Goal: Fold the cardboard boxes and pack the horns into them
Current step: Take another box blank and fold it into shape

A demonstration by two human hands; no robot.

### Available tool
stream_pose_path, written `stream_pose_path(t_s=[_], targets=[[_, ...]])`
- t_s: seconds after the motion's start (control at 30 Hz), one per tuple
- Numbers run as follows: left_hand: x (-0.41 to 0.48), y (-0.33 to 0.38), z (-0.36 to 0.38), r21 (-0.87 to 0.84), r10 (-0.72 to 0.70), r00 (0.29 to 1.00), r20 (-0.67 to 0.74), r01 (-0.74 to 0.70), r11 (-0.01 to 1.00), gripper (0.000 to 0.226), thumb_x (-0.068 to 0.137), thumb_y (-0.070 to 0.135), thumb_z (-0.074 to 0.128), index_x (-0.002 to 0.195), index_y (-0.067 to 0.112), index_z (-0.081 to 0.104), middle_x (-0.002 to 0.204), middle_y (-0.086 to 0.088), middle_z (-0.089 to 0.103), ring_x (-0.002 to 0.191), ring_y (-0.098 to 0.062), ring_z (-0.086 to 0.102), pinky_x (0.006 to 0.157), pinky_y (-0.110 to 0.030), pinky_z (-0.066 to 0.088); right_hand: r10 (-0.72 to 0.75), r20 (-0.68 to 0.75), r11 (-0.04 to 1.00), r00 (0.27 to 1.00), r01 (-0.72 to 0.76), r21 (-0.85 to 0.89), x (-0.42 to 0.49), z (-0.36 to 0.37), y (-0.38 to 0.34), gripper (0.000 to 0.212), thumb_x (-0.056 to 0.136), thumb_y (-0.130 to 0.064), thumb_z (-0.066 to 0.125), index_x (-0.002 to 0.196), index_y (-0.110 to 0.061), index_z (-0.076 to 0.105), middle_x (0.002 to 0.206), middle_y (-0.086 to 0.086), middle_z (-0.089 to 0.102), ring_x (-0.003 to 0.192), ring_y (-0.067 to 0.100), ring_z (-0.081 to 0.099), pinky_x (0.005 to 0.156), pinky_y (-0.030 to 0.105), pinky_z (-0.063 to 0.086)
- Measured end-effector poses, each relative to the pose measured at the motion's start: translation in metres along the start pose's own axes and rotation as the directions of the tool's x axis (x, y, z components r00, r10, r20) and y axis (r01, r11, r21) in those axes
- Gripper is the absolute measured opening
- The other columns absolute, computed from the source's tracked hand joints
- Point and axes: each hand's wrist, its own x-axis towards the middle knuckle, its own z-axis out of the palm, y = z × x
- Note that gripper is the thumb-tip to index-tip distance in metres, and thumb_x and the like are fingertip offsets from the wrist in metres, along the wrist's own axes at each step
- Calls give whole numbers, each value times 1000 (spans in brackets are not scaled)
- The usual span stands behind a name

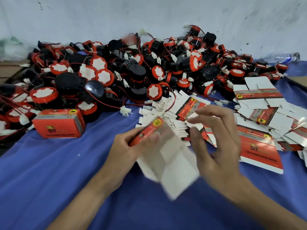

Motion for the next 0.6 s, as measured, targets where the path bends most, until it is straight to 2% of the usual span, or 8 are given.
stream_pose_path(t_s=[0.07, 0.13, 0.23, 0.37, 0.43, 0.5, 0.57, 0.6], targets=[[3, -1, 2, -224, -33, 991, -133, 2, 975, 36, 67, 43, 77, 96, 20, 76, 93, -1, 74, 80, -11, 66, 63, -20, 52, -251, 42, 967, 967, 253, -30, -2, -7, -6, 23, 87, -5, 50, 81, 4, 70, 90, 13, 63, 84, 23, 57, 74, 31, 46], [6, -1, 1, -359, -62, 984, -167, -2, 933, 49, 78, 42, 61, 117, 13, 67, 113, -7, 70, 99, -18, 66, 77, -28, 54, -323, 135, 942, 937, 332, -44, -8, -5, -13, 23, 83, -5, 52, 78, 2, 72, 88, 12, 68, 80, 24, 59, 73, 36, 47], [6, -2, 0, -409, -71, 988, -134, 10, 913, 53, 87, 35, 52, 132, 7, 54, 130, -15, 61, 124, -32, 55, 102, -46, 46, -225, 322, 929, 920, 302, -215, -18, 6, -18, 26, 90, -24, 53, 93, -8, 73, 98, 5, 67, 88, 21, 63, 97, 47, 42], [5, -4, 1, -388, -43, 995, -86, 7, 922, 57, 78, 18, 58, 135, 12, 49, 124, -8, 66, 117, -25, 61, 87, -33, 57, -47, 370, 912, 928, 191, -363, -17, 6, -12, 33, 86, -43, 55, 97, -14, 67, 99, -4, 64, 93, 15, 64, 110, 56, 26], [2, -8, 1, -304, -41, 999, -30, 30, 952, 81, 67, 11, 68, 142, 24, 39, 117, 4, 70, 107, -15, 66, 76, -26, 57, 24, 405, 910, 914, 148, -388, -14, 6, -12, 40, 83, -47, 54, 105, -14, 60, 100, -9, 66, 96, 11, 63, 110, 61, 23], [-3, -13, 6, -51, 3, 998, 55, 0, 999, 97, 64, 8, 84, 142, 31, 33, 119, 9, 67, 107, -9, 65, 80, -23, 55, 44, 466, 882, 884, 185, -433, -13, 9, -13, 35, 80, -41, 53, 101, -15, 63, 95, -12, 68, 97, 9, 63, 105, 70, 22], [-6, -18, 11, 194, 111, 988, 105, -130, 972, 83, 63, 9, 81, 133, 26, 39, 125, 1, 59, 110, -6, 61, 85, -21, 52, -5, 498, 866, 867, 253, -431, -15, 11, -12, 18, 71, -26, 57, 84, -16, 65, 79, -12, 66, 89, 10, 64, 103, 73, 20], [-6, -17, 12, 246, 148, 984, 102, -169, 954, 73, 61, 10, 77, 125, 23, 44, 121, -4, 58, 105, -9, 62, 82, -21, 51, -21, 527, 866, 850, 279, -415, -16, 11, -11, 14, 66, -20, 60, 80, -17, 65, 75, -12, 65, 85, 10, 64, 104, 72, 16]])
